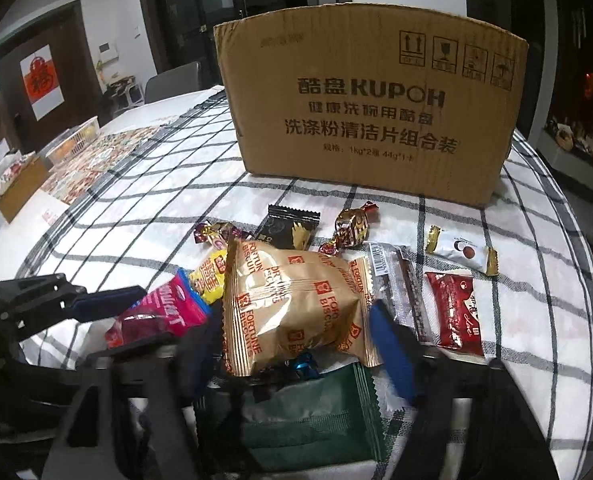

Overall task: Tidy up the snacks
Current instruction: 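Grasp the pink candy bag with the left gripper while the right grasps the gold biscuit packet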

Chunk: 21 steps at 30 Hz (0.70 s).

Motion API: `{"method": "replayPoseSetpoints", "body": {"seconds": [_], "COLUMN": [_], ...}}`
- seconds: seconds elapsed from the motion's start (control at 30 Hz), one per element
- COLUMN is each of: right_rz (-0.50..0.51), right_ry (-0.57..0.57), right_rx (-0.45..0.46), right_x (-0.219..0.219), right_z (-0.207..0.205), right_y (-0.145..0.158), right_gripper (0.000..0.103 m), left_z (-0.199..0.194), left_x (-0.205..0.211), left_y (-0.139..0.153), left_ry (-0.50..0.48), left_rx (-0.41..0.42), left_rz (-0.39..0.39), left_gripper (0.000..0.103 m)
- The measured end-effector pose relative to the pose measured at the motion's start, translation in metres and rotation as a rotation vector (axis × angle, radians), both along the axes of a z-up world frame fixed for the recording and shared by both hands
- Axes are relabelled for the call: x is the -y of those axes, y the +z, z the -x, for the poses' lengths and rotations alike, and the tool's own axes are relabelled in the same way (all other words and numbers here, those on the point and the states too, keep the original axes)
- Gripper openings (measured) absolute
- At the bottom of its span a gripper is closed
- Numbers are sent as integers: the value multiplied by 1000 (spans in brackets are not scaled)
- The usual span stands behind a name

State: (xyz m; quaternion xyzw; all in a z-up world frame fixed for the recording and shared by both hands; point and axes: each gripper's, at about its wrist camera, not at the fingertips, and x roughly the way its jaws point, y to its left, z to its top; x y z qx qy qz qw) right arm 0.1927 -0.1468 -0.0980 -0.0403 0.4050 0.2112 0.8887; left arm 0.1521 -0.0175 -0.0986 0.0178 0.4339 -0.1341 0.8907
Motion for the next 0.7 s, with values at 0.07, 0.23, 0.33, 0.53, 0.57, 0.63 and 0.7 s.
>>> {"method": "replayPoseSetpoints", "body": {"seconds": [0.07, 0.23, 0.33, 0.53, 0.57, 0.63, 0.7], "right_rz": [0, 5, 15, -12, -14, -20, -31], "right_ry": [-3, 1, 1, -8, -9, -11, -14], "right_rx": [9, 37, 69, 92, 100, 115, 130], "right_x": [-1, -1, -1, 3, 3, 4, 7], "right_z": [1, 6, 12, 23, 26, 31, 37], "right_y": [0, 6, 13, 34, 38, 47, 57], "right_gripper": [54, 48, 47, 47, 47, 47, 47], "left_z": [-1, 1, 5, 16, 19, 24, 29], "left_x": [0, -2, -3, -3, -3, -3, -4], "left_y": [0, 4, 9, 32, 35, 44, 53], "left_ry": [4, 26, 40, 59, 63, 74, 80], "left_rx": [-3, -2, 9, 53, 61, 80, 94], "left_rz": [10, 23, 33, 51, 53, 56, 63], "left_gripper": [38, 34, 34, 33, 33, 33, 33]}}
